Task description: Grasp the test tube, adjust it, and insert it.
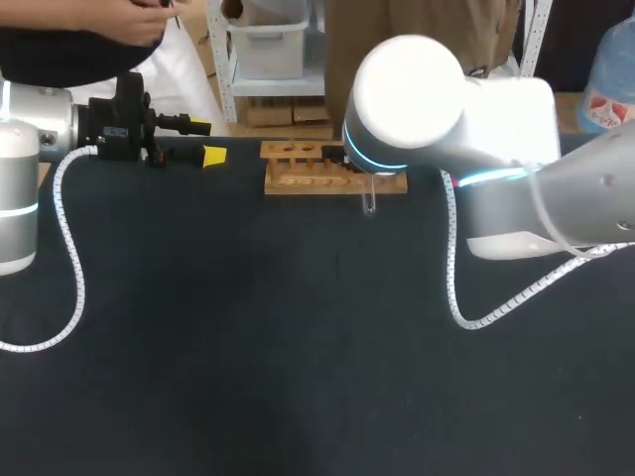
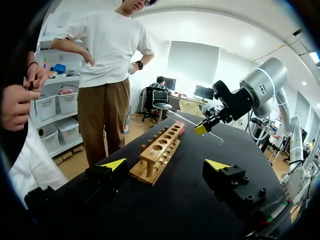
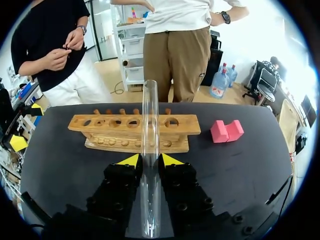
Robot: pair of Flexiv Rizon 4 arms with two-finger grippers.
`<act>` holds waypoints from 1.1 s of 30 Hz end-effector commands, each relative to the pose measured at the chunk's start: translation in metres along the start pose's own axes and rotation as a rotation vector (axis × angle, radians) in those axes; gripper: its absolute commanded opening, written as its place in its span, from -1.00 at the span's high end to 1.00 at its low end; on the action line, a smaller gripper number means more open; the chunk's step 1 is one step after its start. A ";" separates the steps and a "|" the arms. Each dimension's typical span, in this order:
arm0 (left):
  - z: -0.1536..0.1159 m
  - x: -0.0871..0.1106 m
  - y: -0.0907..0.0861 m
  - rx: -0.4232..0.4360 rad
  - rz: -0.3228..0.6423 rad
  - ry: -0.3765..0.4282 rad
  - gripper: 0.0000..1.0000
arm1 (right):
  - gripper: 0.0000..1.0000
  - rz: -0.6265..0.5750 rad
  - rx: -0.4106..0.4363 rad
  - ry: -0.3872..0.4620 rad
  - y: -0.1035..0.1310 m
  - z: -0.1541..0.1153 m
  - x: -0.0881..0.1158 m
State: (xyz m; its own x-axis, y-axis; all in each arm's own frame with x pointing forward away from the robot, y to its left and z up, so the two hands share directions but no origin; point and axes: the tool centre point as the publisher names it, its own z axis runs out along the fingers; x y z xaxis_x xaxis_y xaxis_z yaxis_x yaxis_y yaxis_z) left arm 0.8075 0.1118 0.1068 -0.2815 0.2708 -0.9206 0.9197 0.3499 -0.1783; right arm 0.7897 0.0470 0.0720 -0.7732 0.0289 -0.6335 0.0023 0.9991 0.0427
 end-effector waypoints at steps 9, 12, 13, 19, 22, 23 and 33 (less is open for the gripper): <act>0.000 0.001 -0.001 -0.003 0.002 -0.005 -1.00 | 1.00 0.009 0.002 0.039 0.004 0.020 -0.001; 0.000 0.001 -0.001 -0.003 0.002 -0.005 -1.00 | 1.00 0.011 0.002 0.044 0.004 0.023 -0.001; 0.000 0.001 -0.001 -0.003 0.002 -0.005 -1.00 | 1.00 0.012 0.001 0.047 0.004 0.024 -0.001; 0.000 0.001 -0.001 -0.003 0.002 -0.005 -1.00 | 1.00 0.010 -0.009 0.074 0.005 0.028 0.002; 0.000 0.001 -0.001 -0.003 0.002 -0.005 -1.00 | 1.00 0.011 -0.013 0.079 0.005 0.029 0.002; 0.000 0.001 -0.001 -0.003 0.002 -0.005 -1.00 | 1.00 0.012 -0.014 0.080 0.005 0.030 0.002; 0.000 0.001 -0.001 -0.003 0.002 -0.005 -1.00 | 1.00 -0.012 -0.045 0.143 0.003 0.035 0.004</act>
State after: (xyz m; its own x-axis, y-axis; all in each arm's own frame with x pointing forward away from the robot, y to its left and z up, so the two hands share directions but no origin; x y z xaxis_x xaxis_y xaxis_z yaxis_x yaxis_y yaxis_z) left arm 0.8075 0.1118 0.1068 -0.2815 0.2708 -0.9205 0.9197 0.3499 -0.1783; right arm 0.8040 0.0524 0.0441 -0.8433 0.0146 -0.5373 -0.0280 0.9971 0.0710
